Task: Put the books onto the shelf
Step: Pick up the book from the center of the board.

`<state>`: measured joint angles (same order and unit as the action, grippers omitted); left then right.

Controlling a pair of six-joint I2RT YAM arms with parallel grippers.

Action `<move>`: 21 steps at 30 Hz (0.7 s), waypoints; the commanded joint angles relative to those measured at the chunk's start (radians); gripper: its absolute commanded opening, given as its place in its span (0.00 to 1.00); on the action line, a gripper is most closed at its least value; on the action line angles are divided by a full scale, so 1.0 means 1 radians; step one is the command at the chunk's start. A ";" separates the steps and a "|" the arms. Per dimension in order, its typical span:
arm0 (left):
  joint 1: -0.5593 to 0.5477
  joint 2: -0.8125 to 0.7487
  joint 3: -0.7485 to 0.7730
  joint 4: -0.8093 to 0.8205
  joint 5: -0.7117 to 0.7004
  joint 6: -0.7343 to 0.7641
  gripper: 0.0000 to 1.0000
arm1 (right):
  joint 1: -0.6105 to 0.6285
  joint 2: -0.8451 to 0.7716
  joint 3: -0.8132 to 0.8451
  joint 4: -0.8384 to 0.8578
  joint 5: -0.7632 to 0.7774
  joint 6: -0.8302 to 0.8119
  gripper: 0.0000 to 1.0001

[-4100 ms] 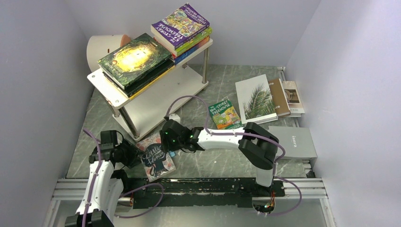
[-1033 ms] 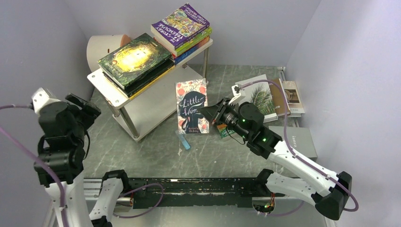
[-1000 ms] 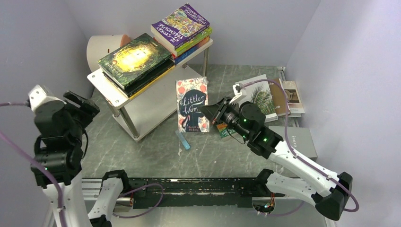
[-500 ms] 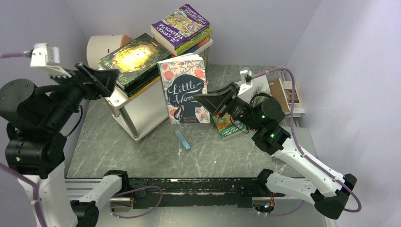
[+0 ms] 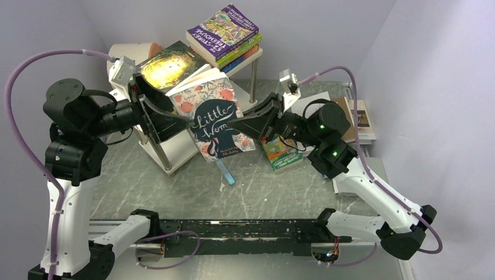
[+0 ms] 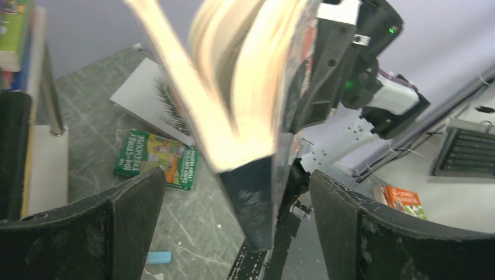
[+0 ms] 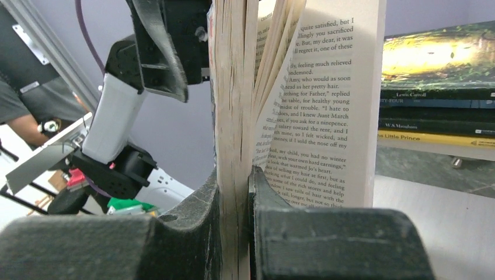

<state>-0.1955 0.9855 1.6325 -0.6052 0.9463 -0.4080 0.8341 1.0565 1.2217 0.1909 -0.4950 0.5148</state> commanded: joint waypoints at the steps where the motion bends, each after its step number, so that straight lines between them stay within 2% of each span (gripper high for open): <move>1: -0.023 -0.011 -0.005 0.106 0.110 -0.043 0.95 | -0.003 0.022 0.078 0.005 -0.071 -0.049 0.00; 10: -0.048 0.022 0.062 -0.002 0.061 0.040 0.72 | -0.003 0.039 0.139 -0.150 -0.126 -0.211 0.00; 13: -0.054 0.026 0.040 -0.010 0.056 0.035 0.49 | -0.003 0.049 0.161 -0.166 -0.155 -0.249 0.00; 17: -0.058 0.055 0.041 -0.008 0.093 0.028 0.11 | -0.003 0.097 0.229 -0.230 -0.142 -0.297 0.00; 18: -0.058 0.058 0.052 -0.009 0.086 0.031 0.06 | -0.003 0.105 0.237 -0.240 -0.120 -0.292 0.00; 20: -0.058 0.064 0.091 -0.011 0.049 0.033 0.05 | -0.003 0.110 0.234 -0.235 -0.059 -0.258 0.00; 21: -0.058 0.069 0.116 -0.011 0.011 0.027 0.05 | -0.003 0.102 0.218 -0.218 -0.010 -0.238 0.08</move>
<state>-0.2375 1.0355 1.6802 -0.6052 0.9791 -0.3805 0.8265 1.1610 1.4086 -0.0925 -0.6140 0.2604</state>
